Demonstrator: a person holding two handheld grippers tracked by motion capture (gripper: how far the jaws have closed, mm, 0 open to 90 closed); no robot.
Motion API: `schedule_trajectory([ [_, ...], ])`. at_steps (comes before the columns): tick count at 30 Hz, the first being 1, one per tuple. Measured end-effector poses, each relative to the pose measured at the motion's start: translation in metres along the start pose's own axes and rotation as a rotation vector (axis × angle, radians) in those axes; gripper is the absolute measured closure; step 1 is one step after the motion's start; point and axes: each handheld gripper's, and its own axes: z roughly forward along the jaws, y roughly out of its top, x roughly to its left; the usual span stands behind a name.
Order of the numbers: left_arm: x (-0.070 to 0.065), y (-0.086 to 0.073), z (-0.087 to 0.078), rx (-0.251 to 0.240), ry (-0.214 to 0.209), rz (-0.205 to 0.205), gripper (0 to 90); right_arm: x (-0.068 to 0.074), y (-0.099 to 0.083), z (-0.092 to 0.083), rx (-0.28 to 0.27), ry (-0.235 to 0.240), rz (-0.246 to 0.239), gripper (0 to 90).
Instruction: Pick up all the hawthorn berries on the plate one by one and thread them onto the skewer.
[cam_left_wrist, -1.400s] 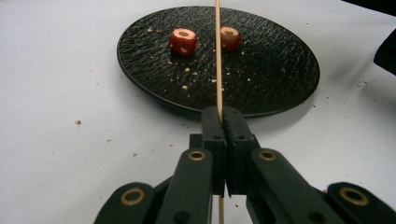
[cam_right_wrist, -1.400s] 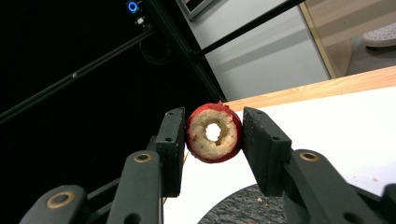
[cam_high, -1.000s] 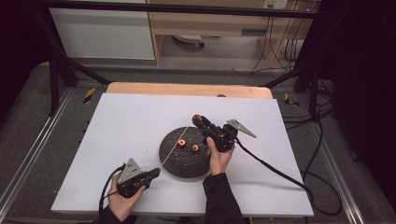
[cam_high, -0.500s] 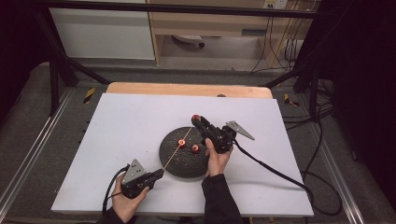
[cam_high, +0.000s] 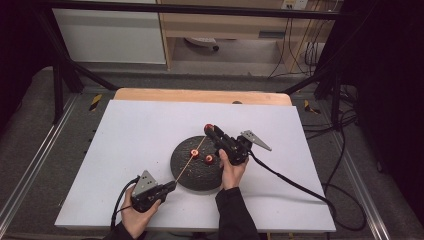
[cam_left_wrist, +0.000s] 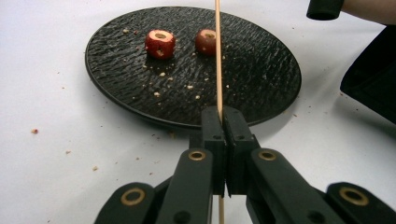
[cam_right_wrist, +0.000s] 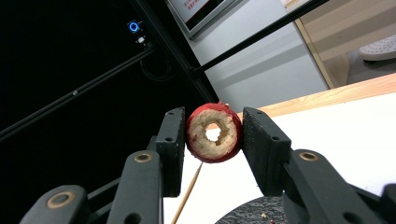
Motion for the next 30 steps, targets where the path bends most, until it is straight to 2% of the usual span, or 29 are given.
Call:
schedule_trajectory([
  [5, -0.002, 0.001, 0.001, -0.005, 0.004, -0.008, 88.4, 0.0, -0.001, 0.0, 0.004, -0.002, 0.005, 61.1],
  [14, -0.008, 0.004, 0.004, -0.009, 0.021, -0.049, 88.5, 0.0, -0.002, 0.0, 0.0, -0.001, -0.006, 61.1],
  [22, -0.014, 0.017, 0.013, -0.015, 0.017, -0.086, 88.6, 0.001, -0.003, 0.0, -0.004, 0.002, -0.004, 61.2],
  [30, -0.015, 0.027, 0.017, -0.012, 0.01, -0.095, 88.8, 0.003, 0.001, -0.003, -0.007, 0.006, -0.002, 61.2],
])
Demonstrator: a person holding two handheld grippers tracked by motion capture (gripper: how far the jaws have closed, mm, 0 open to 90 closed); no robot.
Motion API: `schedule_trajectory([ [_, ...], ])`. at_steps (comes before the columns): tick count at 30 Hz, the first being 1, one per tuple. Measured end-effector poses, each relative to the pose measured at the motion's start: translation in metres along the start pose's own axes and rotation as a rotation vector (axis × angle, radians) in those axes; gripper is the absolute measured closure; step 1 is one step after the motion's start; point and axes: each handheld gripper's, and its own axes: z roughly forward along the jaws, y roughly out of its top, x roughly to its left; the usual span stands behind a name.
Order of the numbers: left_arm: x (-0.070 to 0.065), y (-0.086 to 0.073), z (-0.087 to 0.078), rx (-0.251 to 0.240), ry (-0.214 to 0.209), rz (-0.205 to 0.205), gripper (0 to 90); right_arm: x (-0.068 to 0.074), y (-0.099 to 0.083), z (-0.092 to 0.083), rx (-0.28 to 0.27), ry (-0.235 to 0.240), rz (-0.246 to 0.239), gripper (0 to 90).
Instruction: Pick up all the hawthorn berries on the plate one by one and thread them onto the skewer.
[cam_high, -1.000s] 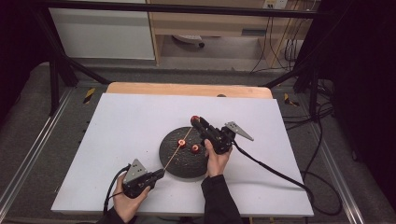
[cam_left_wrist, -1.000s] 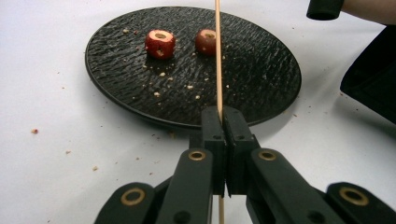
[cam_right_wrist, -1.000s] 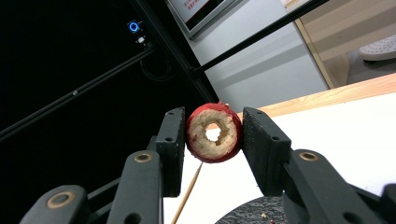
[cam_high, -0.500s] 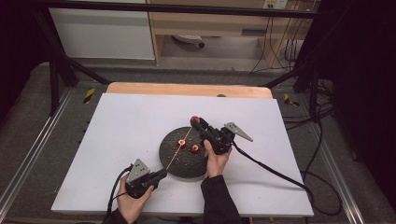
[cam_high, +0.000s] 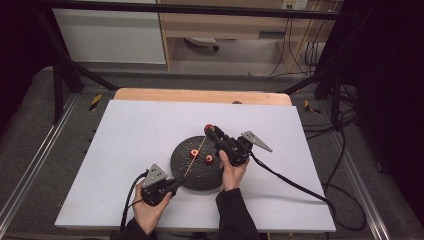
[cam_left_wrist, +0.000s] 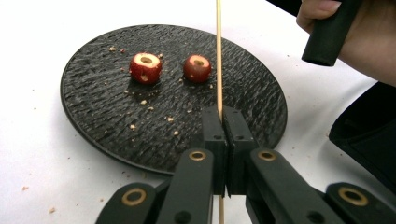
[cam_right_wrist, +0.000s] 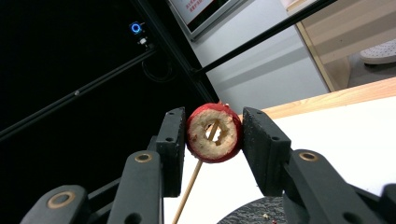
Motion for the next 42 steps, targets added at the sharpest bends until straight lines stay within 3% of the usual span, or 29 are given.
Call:
schedule_trajectory([
  [6, 0.0, 0.003, 0.003, 0.011, -0.006, 0.009, 88.9, 0.001, 0.003, -0.002, 0.012, -0.007, -0.007, 61.2],
  [10, -0.002, 0.008, -0.001, 0.0, 0.003, 0.039, 89.0, 0.001, 0.005, -0.003, 0.036, -0.001, -0.002, 61.3],
  [20, -0.001, 0.022, 0.003, -0.004, -0.002, 0.03, 88.9, 0.003, 0.004, -0.005, 0.07, 0.027, 0.024, 61.3],
  [42, -0.001, 0.045, 0.02, -0.005, 0.009, 0.049, 88.8, 0.009, -0.01, -0.011, 0.162, 0.064, -0.014, 61.3],
])
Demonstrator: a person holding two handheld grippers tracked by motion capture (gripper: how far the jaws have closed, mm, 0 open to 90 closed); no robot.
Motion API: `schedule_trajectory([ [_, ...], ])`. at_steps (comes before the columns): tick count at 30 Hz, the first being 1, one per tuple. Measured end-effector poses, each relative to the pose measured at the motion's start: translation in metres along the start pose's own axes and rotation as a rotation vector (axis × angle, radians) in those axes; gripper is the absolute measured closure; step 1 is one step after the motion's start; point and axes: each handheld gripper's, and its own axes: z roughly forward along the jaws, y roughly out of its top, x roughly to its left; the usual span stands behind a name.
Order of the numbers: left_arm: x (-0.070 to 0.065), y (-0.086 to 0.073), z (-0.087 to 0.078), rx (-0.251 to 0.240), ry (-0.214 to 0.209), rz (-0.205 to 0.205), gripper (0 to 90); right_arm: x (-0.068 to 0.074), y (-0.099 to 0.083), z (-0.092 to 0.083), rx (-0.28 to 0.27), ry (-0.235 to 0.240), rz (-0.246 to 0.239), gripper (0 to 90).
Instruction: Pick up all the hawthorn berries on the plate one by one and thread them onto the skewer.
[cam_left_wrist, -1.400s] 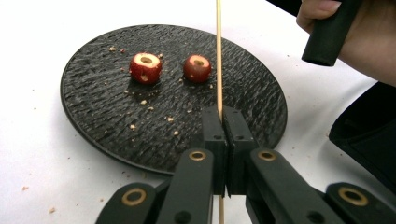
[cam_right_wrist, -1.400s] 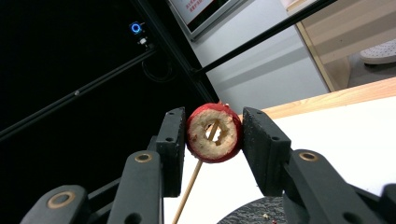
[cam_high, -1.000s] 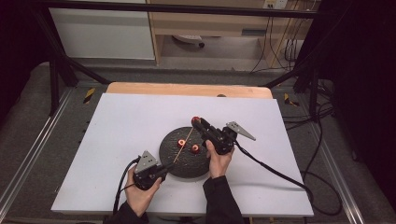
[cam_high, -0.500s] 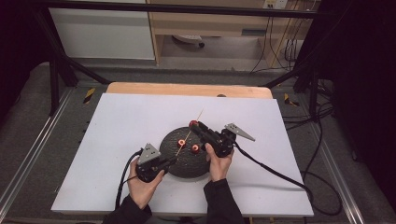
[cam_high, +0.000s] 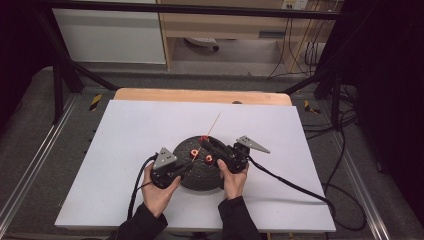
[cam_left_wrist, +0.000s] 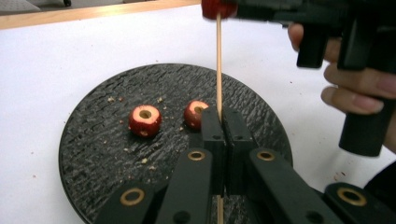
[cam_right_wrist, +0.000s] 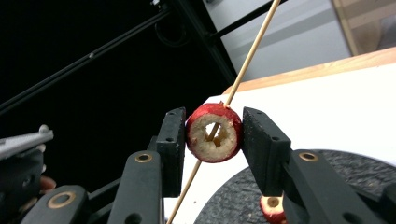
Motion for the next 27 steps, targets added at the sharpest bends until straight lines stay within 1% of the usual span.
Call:
schedule_trajectory([
  [5, -0.001, 0.003, 0.002, -0.004, 0.005, 0.009, 88.8, 0.002, -0.004, -0.001, 0.021, 0.009, -0.005, 61.3],
  [6, -0.001, 0.004, 0.003, -0.006, 0.005, 0.017, 88.8, 0.002, -0.005, -0.001, 0.024, 0.011, -0.01, 61.3],
  [8, -0.002, 0.005, 0.004, -0.007, 0.003, 0.018, 88.8, 0.004, -0.006, -0.002, 0.033, 0.015, -0.008, 61.3],
  [11, -0.002, 0.006, 0.005, -0.012, 0.001, 0.02, 88.7, 0.004, -0.009, -0.003, 0.049, 0.021, -0.017, 61.3],
  [15, -0.001, 0.006, 0.005, -0.005, -0.002, 0.023, 88.8, 0.005, -0.012, -0.003, 0.069, 0.026, -0.017, 61.2],
  [21, 0.001, 0.003, 0.005, -0.004, -0.022, 0.018, 88.8, 0.005, -0.013, -0.004, 0.092, 0.021, -0.026, 60.6],
  [23, 0.002, 0.001, 0.004, -0.003, -0.021, 0.017, 88.8, 0.006, -0.012, -0.004, 0.098, 0.018, -0.03, 57.6],
  [25, 0.006, -0.001, 0.001, -0.002, -0.022, 0.017, 88.7, 0.006, -0.009, -0.007, 0.105, 0.007, -0.054, 53.9],
  [27, 0.01, -0.005, -0.003, 0.002, -0.024, 0.016, 88.7, 0.007, -0.005, -0.01, 0.123, 0.002, -0.074, 48.2],
])
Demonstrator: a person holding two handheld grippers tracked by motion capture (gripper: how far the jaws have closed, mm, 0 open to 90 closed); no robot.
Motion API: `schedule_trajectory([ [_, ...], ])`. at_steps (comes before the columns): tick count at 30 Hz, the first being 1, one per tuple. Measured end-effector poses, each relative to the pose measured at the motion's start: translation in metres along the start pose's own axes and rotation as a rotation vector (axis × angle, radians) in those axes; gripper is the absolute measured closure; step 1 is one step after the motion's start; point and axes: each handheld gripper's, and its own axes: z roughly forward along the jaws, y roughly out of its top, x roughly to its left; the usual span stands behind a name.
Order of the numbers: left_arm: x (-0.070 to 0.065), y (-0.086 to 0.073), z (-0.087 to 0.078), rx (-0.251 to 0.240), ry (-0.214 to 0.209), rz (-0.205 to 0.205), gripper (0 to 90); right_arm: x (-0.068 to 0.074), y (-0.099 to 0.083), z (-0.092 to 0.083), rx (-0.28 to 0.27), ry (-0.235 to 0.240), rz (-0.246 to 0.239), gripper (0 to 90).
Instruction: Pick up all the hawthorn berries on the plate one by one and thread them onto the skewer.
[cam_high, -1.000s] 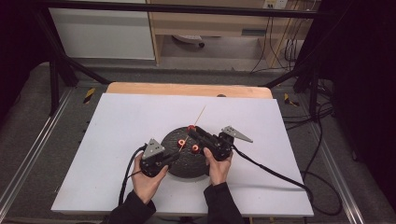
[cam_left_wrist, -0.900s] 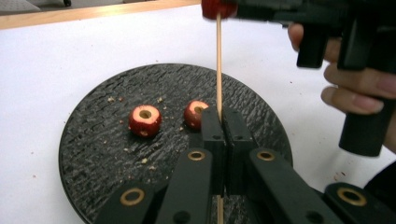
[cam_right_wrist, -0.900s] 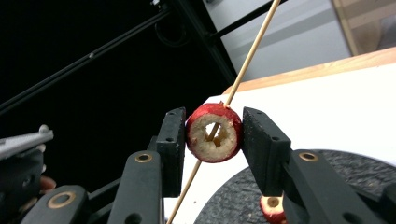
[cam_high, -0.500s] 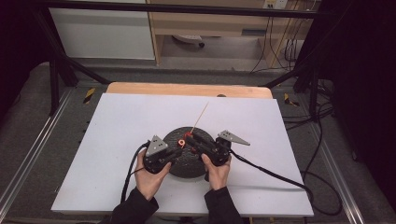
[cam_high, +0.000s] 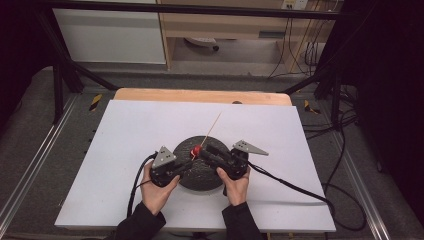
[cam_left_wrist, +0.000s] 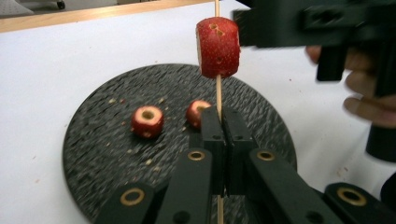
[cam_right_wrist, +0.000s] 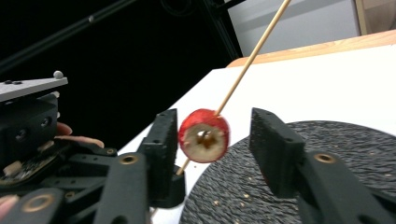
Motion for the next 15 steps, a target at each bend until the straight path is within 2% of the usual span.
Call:
schedule_trajectory([
  [4, 0.008, -0.008, -0.01, 0.014, 0.0, 0.006, 88.8, -0.004, 0.007, -0.009, 0.054, -0.043, -0.06, 35.5],
  [7, 0.014, -0.015, -0.017, 0.025, -0.009, 0.011, 88.8, -0.011, 0.01, -0.014, 0.14, -0.076, -0.093, 23.5],
  [10, 0.018, -0.021, -0.024, 0.038, -0.01, 0.023, 88.8, -0.016, 0.01, -0.017, 0.235, -0.108, -0.132, 16.9],
  [15, 0.025, -0.032, -0.037, 0.054, -0.015, 0.031, 88.7, -0.022, 0.011, -0.017, 0.335, -0.14, -0.195, 7.8],
])
